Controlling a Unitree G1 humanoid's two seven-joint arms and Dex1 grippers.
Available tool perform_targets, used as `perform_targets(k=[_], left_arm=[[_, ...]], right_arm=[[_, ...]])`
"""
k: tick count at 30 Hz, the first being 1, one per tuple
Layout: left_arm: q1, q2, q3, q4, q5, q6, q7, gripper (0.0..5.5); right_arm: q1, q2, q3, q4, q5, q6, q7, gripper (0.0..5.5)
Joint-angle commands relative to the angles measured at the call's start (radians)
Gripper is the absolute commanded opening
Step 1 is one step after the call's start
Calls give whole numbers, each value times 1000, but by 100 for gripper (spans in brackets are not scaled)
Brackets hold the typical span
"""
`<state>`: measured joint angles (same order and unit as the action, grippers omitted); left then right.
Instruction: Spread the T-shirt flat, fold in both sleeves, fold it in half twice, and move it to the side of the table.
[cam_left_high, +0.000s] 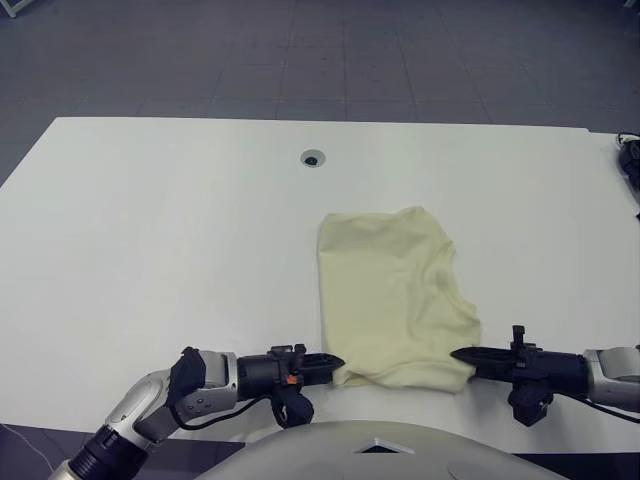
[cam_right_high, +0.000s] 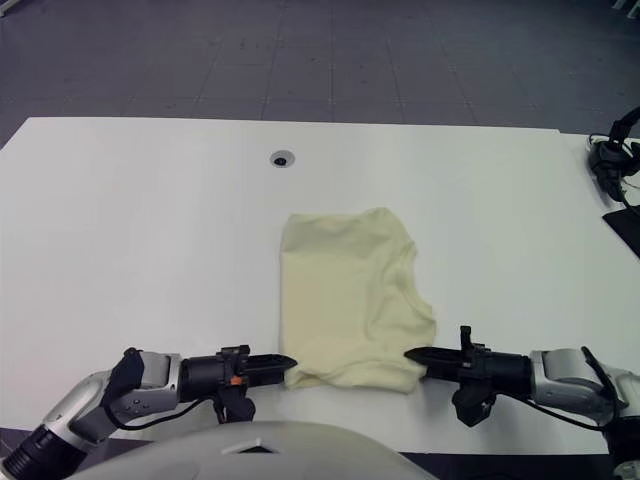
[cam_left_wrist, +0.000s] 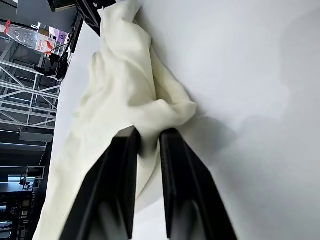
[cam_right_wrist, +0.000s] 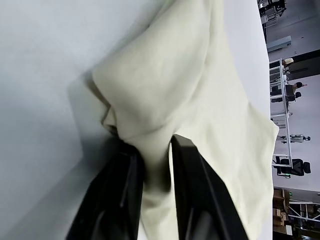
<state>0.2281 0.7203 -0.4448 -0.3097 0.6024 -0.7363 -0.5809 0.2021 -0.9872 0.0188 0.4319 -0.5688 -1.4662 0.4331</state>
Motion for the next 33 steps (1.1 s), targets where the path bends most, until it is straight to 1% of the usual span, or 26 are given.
perform_targets(k=[1, 3, 5, 8, 9, 12, 15, 18, 20, 23, 28, 33], left_arm=[[30, 22, -22, 8, 5, 12, -18, 0], [39, 29, -16, 4, -14, 22, -20, 0], [51, 46, -5, -8, -71, 47, -37, 0], [85, 87, 22, -57, -236, 134, -92, 0], [101, 111, 36, -82, -311, 181, -122, 0], [149, 201, 86, -144, -521, 305, -213, 0], [177, 270, 142, -197, -726, 406, -284, 0], [195, 321, 198, -242, -889, 470, -336, 0], [220, 352, 241, -272, -988, 498, -370, 0], [264, 395, 314, -304, -1123, 532, -435, 0], [402, 434, 487, -354, -1300, 594, -562, 0], [502, 420, 637, -426, -1371, 660, -648, 0]], right_arm=[[9, -23, 40, -5, -9, 31, -2, 6], [11, -28, 64, -16, 20, 48, -7, 3], [23, -39, 100, -37, 95, 87, -5, 3], [55, -77, 182, -91, 278, 192, 34, 3], [75, -101, 218, -124, 375, 254, 69, 3], [174, -198, 317, -304, 759, 504, 231, 3], [269, -308, 327, -476, 1065, 721, 384, 3], [321, -380, 262, -604, 1305, 875, 491, 3], [344, -413, 191, -668, 1439, 966, 556, 3], [386, -433, 80, -742, 1574, 1083, 633, 3], [492, -377, -127, -826, 1651, 1285, 751, 3], [594, -285, -309, -886, 1641, 1451, 864, 3]])
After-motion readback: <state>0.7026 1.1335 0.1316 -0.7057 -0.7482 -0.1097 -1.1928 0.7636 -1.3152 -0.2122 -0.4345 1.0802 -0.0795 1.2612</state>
